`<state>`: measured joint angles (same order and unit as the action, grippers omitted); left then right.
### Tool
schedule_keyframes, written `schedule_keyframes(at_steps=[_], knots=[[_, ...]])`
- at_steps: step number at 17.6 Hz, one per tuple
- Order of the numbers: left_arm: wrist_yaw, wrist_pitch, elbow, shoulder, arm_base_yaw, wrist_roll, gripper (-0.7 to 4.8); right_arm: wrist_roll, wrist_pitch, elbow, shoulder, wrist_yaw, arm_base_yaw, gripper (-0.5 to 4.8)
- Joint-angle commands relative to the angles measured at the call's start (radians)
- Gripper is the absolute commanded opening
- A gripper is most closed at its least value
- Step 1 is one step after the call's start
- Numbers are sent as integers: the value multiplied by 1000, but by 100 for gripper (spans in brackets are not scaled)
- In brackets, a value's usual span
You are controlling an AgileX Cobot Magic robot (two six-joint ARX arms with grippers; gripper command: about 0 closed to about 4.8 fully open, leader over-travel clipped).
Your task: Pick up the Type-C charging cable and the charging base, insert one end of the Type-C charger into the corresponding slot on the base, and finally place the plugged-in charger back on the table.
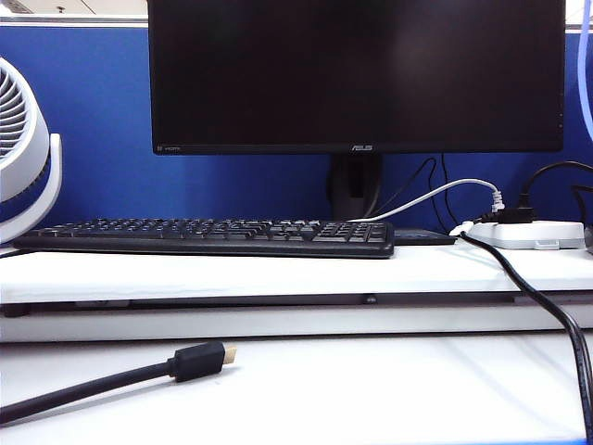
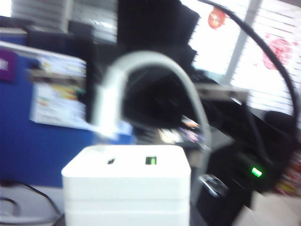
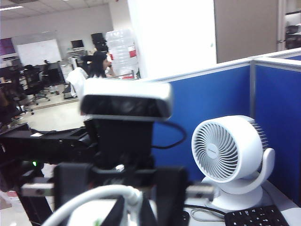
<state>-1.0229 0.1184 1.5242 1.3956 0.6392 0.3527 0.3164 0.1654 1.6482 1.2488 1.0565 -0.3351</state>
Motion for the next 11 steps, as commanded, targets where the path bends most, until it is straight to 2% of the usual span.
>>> schedule_keyframes(at_steps=[1,4,7,8,11], knots=[[-35,9,9,-7,1,-5,-5,-2,-12,3,-3,-3,-3,-7],[-35,8,9,-7,-2,-7,-5,-2,-12,3,-3,2,-2,-7],[-32,-66,9,-7,-42,-28,-5,8,-10,3,-9,26,-2,-7],[-47,-143,9,-7,-68,-87,-5,18,-4,3,-16,39,-2,-7],[-111,-146,9,-7,-67,-142,-5,5,37,3,-16,38,-3,-7]])
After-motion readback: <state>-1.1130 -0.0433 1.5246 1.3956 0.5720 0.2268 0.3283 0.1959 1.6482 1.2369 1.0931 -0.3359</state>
